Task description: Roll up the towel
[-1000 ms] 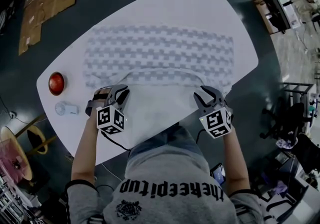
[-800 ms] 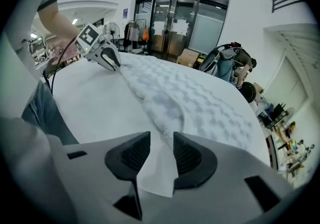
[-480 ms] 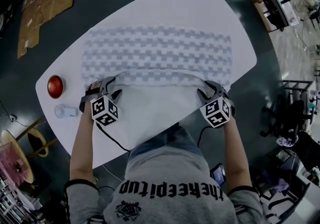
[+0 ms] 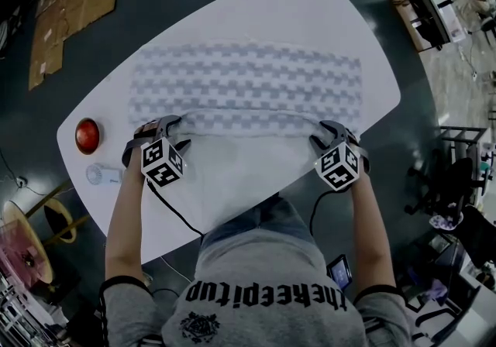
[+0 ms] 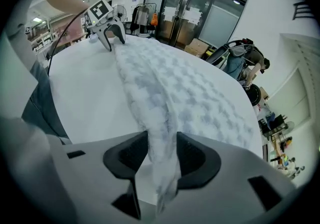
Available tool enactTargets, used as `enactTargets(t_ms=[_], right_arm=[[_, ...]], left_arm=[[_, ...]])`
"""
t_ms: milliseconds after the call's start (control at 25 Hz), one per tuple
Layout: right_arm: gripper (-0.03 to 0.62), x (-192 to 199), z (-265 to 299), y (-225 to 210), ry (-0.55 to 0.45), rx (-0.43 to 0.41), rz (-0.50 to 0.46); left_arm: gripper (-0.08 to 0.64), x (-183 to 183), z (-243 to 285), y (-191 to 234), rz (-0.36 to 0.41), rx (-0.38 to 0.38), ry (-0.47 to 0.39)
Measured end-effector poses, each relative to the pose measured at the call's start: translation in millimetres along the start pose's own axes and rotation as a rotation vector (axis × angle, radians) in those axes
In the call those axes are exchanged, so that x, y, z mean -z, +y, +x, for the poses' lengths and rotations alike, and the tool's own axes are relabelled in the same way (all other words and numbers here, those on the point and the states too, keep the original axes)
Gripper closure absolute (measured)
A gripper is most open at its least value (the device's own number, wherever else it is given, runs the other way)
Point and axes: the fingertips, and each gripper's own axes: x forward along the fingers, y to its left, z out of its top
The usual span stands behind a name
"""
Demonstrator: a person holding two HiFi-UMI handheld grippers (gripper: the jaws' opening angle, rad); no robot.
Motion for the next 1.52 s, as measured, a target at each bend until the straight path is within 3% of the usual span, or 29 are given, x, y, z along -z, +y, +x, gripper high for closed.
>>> enactTargets(t_ms=[120, 200, 240, 280, 400, 600, 800, 880, 960, 1160, 1360, 1520], right_arm=[[0.423, 1.4, 0.7, -4.7, 0.010, -0.013, 0.006], [0.479, 2.3, 2.0, -11.0, 0.025, 0.003, -0.010], [0.492, 2.1, 3.2, -13.0, 0.032, 0.007, -0.020], [0.497, 1.5, 4.5, -13.8, 0.040, 0.006, -0.031], [0.518, 0.1, 7.5, -13.9, 0.061, 0.001, -0.069], [0.538, -2.2, 5.5, -14.5, 0.076, -0.021, -0.062], [0.538, -4.8, 2.3, -12.5, 0.091, -0.081, -0.034], [0.529, -7.0, 2.5, -15.2, 0.086, -0.071, -0.028], [0.505, -7.8, 4.3, -18.4, 0.077, -0.035, -0.021], [0.471, -3.2, 1.5, -27.2, 0.019, -0.007, 0.024], [0.471, -10.0, -4.0, -50.5, -0.040, -0.040, 0.029], [0.471, -21.9, -1.7, -71.6, -0.069, -0.035, -0.008]], left_arm=[[0.303, 0.9, 1.6, 2.2, -0.001, 0.020, 0.005], [0.322, 2.4, 1.9, 8.4, 0.009, -0.001, 0.016], [0.374, 3.7, 1.6, 15.0, 0.023, -0.037, 0.027], [0.513, 5.0, 1.7, 22.3, 0.042, -0.075, 0.039], [0.530, 5.6, 6.3, 30.1, 0.071, -0.087, 0.055], [0.540, 6.4, 5.6, 27.1, 0.111, -0.001, 0.029], [0.541, 11.8, 1.2, 20.0, 0.110, 0.196, 0.019], [0.541, 11.6, 1.8, 23.5, 0.097, 0.241, 0.015], [0.540, 8.4, 3.9, 29.6, 0.102, 0.224, 0.014], [0.531, -1.8, 5.8, 38.7, 0.119, 0.081, -0.020], [0.525, -7.0, 3.2, 45.0, 0.033, 0.118, -0.024], [0.523, -10.0, 3.0, 61.3, 0.012, 0.083, -0.012]])
